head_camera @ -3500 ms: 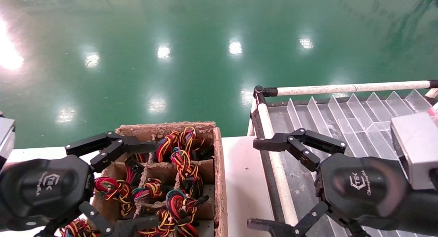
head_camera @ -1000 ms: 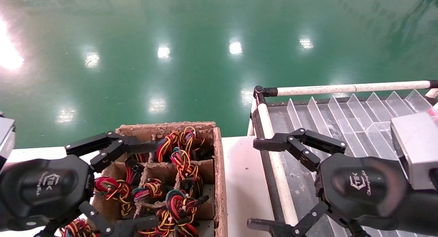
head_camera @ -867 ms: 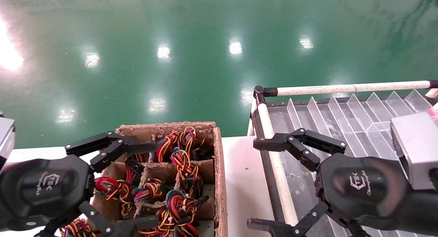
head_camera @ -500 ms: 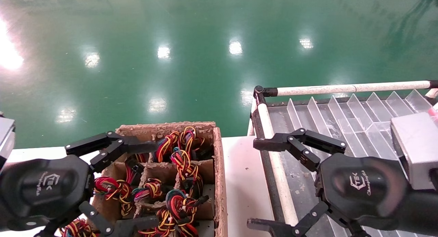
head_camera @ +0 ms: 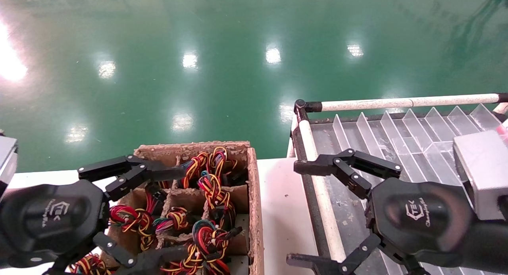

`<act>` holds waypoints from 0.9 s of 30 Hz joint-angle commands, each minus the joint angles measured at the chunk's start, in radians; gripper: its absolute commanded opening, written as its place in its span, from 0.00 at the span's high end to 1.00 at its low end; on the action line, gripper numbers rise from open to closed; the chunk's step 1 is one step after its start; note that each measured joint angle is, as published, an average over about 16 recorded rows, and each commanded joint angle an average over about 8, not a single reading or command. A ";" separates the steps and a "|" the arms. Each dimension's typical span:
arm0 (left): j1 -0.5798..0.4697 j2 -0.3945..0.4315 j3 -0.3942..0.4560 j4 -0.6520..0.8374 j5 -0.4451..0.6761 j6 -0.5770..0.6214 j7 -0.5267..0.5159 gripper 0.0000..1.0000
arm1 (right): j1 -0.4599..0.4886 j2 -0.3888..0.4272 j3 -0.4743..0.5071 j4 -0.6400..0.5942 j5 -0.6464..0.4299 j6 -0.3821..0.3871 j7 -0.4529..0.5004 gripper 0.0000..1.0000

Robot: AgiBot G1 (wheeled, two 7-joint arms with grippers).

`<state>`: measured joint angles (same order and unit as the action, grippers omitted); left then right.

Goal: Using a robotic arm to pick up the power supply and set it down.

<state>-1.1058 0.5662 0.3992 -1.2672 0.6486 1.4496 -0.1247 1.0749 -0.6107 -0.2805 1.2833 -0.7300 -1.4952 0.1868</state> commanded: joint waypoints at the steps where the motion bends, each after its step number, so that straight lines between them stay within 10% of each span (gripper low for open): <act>1: 0.000 0.000 0.000 0.000 0.000 0.000 0.000 1.00 | 0.000 0.000 0.000 0.000 0.000 0.000 0.000 0.00; 15: 0.000 0.000 0.000 0.000 0.000 0.000 0.000 1.00 | 0.034 -0.040 -0.029 -0.057 -0.068 0.016 -0.026 0.00; 27: 0.000 0.000 0.000 0.000 0.000 0.000 0.000 1.00 | 0.204 -0.292 -0.158 -0.310 -0.253 0.046 -0.085 0.00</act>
<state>-1.1060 0.5662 0.3994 -1.2669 0.6485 1.4498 -0.1246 1.2776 -0.9011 -0.4350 0.9642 -0.9789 -1.4516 0.0937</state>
